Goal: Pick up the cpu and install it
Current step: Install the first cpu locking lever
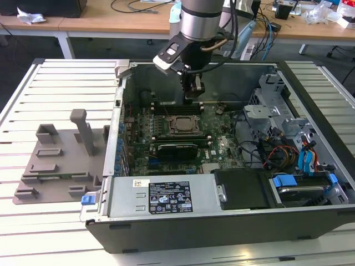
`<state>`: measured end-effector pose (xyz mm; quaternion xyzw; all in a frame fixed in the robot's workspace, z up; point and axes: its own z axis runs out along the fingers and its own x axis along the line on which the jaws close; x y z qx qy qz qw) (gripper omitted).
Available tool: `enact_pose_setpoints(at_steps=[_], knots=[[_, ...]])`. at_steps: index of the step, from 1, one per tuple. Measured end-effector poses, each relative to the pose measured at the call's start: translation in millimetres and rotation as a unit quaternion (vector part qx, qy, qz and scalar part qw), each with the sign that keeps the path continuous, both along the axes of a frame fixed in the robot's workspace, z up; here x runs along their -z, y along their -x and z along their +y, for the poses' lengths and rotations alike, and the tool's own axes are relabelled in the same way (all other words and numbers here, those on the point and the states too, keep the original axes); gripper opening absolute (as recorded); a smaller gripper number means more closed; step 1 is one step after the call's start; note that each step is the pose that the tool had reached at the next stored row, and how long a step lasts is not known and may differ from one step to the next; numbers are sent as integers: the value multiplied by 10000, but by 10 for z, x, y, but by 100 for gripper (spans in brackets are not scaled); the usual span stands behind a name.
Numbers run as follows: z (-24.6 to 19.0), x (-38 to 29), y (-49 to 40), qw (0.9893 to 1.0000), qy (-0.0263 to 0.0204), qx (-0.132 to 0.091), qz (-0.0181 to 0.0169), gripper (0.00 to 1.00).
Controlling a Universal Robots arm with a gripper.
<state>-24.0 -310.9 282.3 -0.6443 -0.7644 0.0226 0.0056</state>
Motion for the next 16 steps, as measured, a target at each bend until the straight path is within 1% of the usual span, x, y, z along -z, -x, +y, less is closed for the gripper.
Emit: enact_pose_setpoints(at_steps=[2,4,6,7,9,10,11,12,14,15,16], knots=[[0,0,0,9998,0,-223,0,11],[0,0,0,9992,0,-410,0,11],[0,0,0,9981,0,-618,0,11],[0,0,0,9973,0,-729,0,11],[0,0,0,9967,0,-814,0,11],[0,0,0,9956,0,-939,0,11],[0,0,0,9930,0,-1184,0,11],[0,0,0,9921,0,-1252,0,11],[0,0,0,9909,0,-1344,0,11],[0,0,0,9891,0,-1471,0,11],[0,0,0,9876,0,-1568,0,11]])
